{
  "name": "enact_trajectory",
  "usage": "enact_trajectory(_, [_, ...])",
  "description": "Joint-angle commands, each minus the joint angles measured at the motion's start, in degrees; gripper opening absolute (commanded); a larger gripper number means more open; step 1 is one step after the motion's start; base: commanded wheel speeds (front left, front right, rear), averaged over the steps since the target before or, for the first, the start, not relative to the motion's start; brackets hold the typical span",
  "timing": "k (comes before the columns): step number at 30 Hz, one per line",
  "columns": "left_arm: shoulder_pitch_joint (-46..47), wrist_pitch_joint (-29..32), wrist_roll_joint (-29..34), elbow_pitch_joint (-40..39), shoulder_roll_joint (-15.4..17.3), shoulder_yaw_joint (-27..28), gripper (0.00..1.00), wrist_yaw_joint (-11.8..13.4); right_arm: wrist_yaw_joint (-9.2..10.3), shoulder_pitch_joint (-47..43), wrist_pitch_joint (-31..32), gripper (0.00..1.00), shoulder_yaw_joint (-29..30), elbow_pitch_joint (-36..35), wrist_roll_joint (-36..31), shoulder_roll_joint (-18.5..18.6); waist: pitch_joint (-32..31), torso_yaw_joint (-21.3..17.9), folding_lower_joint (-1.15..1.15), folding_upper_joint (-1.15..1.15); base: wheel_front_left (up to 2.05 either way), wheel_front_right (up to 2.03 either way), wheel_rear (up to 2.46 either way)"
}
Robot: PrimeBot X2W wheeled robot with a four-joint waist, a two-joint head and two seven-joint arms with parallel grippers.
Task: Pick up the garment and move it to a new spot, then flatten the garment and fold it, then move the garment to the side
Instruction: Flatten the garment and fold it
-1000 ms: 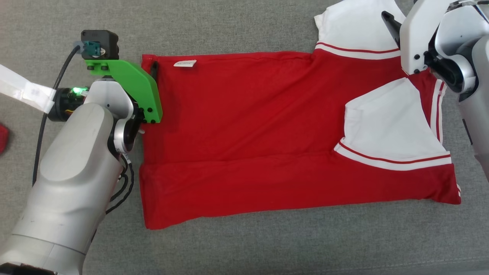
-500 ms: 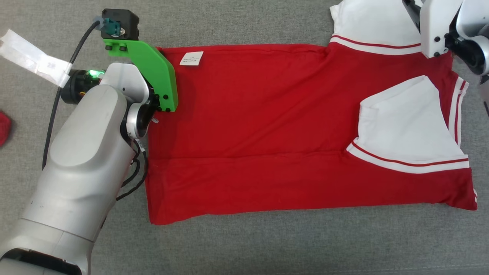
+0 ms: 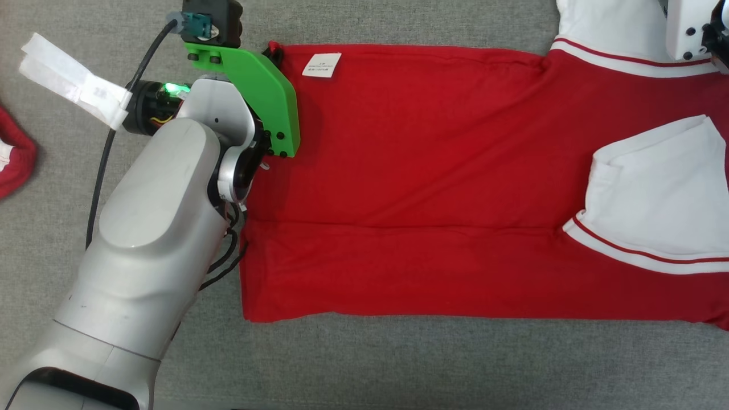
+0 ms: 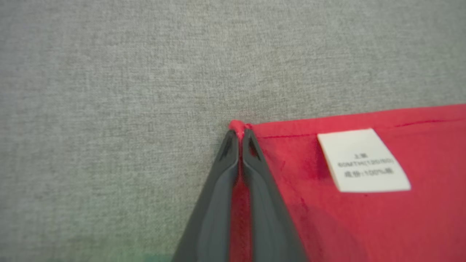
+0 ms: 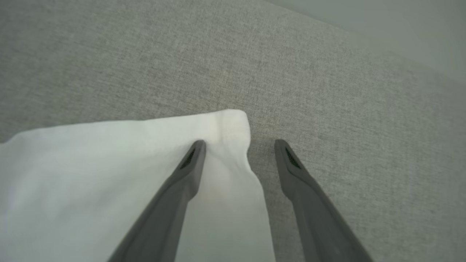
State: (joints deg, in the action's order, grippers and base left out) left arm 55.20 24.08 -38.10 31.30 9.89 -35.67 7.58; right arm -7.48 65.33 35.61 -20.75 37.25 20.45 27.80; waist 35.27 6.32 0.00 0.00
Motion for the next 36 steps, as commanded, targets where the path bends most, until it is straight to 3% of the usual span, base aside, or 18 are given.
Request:
enact_trajectory(1, [-3.5, 1.0, -0.1, 2.7, -2.0, -2.3, 0.00, -0.2, -0.02, -0.7, 0.6, 0.00, -0.7, 1.2, 0.1, -0.6, 0.6, 0.3, 0.00, 0.00, 0.00, 0.00, 0.00])
enact_trajectory(5, [-2.9, -2.0, 0.5, 2.7, -1.6, -1.4, 0.00, 0.4, 0.05, 0.3, -4.0, 0.00, 1.8, 1.7, -2.0, 0.0, 0.4, 0.0, 0.00, 0.00, 0.00, 0.00, 0.00])
enact_trajectory(18, [-2.1, -17.0, 2.4, 3.1, 0.3, 2.1, 0.00, 1.8, 0.04, -1.9, -18.7, 0.00, 7.9, 2.3, -7.1, -3.7, -3.6, -1.8, 0.00, 0.00, 0.00, 0.00, 0.00])
enact_trajectory(36, [-11.9, -29.4, 2.7, 2.6, 2.0, 1.2, 0.00, -0.7, 0.04, -17.1, -23.2, 0.00, 10.4, -1.5, -3.2, -4.5, -14.2, -3.5, 0.00, 0.00, 0.00, 0.00, 0.00])
